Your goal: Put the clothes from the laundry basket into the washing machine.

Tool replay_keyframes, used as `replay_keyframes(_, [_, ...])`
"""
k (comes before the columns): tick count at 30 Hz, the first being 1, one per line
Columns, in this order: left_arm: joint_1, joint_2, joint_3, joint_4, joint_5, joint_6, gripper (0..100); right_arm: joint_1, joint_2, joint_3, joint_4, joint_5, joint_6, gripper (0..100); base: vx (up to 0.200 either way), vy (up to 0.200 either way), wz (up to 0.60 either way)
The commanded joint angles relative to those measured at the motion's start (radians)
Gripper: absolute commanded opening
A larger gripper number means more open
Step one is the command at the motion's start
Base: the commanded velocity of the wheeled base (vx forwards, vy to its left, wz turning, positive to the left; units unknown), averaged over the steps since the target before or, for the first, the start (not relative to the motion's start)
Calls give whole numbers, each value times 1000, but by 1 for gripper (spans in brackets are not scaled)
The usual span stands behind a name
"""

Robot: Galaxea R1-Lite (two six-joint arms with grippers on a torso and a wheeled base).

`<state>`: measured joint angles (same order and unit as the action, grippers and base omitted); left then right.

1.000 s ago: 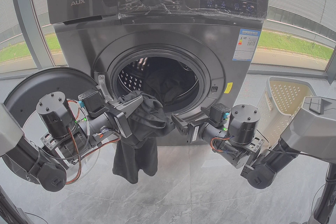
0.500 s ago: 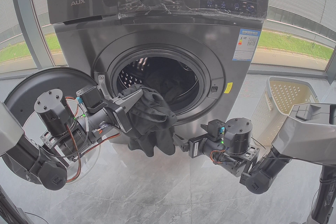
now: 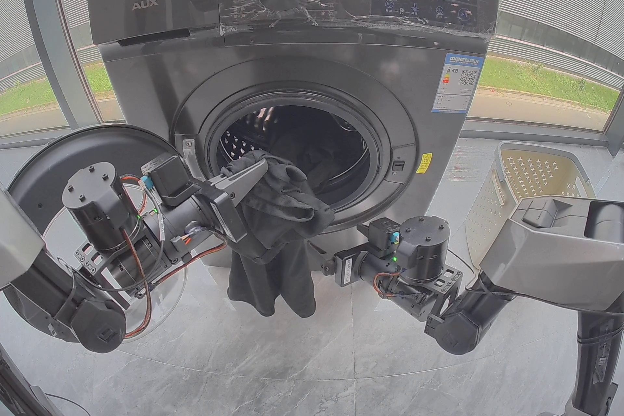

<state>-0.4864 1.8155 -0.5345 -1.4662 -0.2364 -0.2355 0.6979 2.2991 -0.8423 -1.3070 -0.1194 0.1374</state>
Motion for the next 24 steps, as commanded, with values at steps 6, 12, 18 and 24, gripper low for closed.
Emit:
replay_keyframes(6, [-1,-5,1,-5,0,-7,0,-12,45,-50,-41,9,-25,100,0,0,0])
replay_keyframes(12, [-1,-4,2,-5,0,-7,0,-12,33,-61,-47,10,-25,100,0,0,0])
replay_keyframes(18, [-1,-2,1,-5,-1,-8,0,-1,33,-69,-47,10,-24,100,0,0,0])
replay_keyframes(24, [-3,-10,-2,-5,-1,-8,0,-11,95,-152,-46,21,-25,100,0,0,0])
